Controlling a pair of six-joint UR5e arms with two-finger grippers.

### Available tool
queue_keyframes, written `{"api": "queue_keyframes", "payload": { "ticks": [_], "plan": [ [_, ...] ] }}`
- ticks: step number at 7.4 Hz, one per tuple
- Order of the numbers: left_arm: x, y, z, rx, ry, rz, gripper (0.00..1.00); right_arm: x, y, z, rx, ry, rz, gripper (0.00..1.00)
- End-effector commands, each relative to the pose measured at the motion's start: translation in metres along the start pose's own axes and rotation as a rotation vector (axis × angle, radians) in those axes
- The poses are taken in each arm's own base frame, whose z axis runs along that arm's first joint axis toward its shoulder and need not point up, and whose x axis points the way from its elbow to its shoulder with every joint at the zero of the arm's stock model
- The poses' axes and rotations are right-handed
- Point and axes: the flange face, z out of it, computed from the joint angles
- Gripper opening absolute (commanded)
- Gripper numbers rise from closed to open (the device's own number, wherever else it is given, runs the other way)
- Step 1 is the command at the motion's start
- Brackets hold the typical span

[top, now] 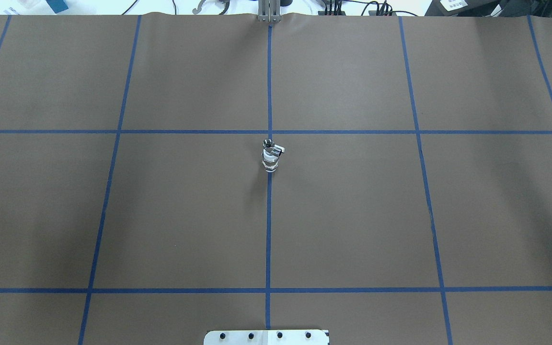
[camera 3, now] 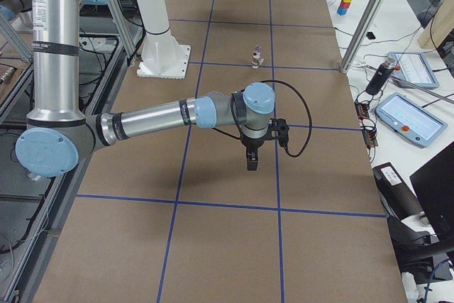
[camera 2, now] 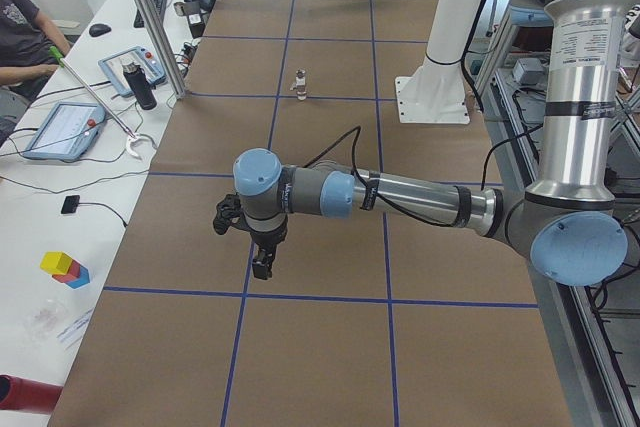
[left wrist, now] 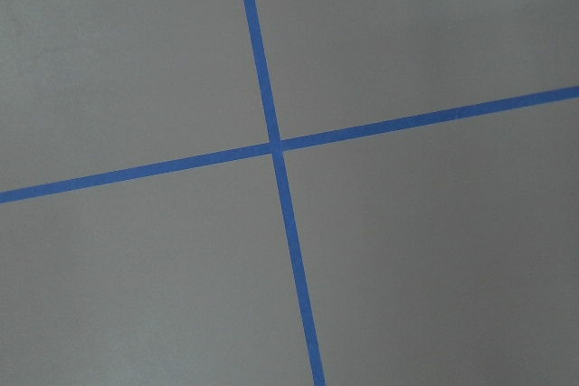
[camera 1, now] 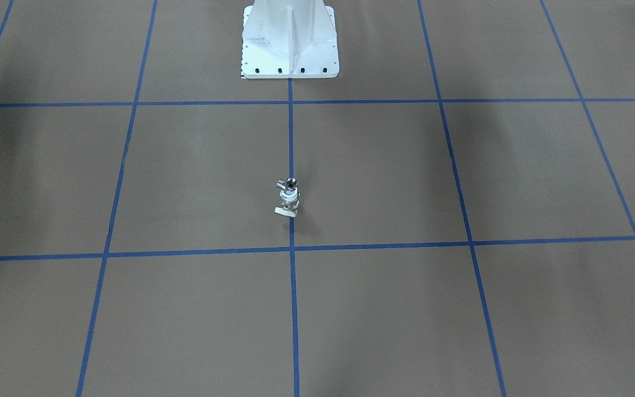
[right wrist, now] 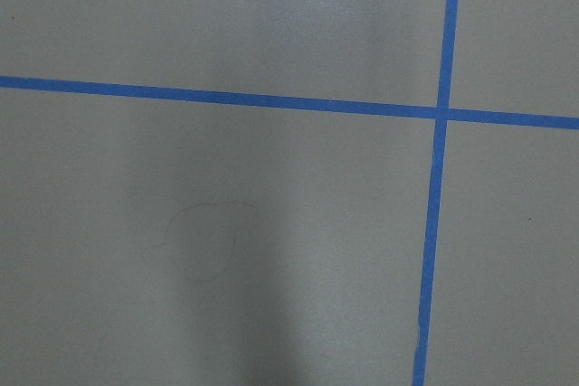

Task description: Assemble PPR valve and pipe with both arms

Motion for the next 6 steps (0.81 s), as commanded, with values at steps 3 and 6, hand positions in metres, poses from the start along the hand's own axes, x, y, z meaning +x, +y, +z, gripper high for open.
{"api": "queue_keyframes", "payload": {
  "ticks": [3,6],
  "plan": [
    [0.0063,-0.0006,-0.0070,0.016,0.002,0.009,1.00,-0.0019,-0.0007,0.0000,-0.001,-0.006,-0.002,1.00],
    [0.0097,-0.0012,-0.0103,0.023,0.004,0.015,1.00,-0.0045,-0.0013,-0.0015,0.003,-0.007,-0.006,1.00]
  ]
}}
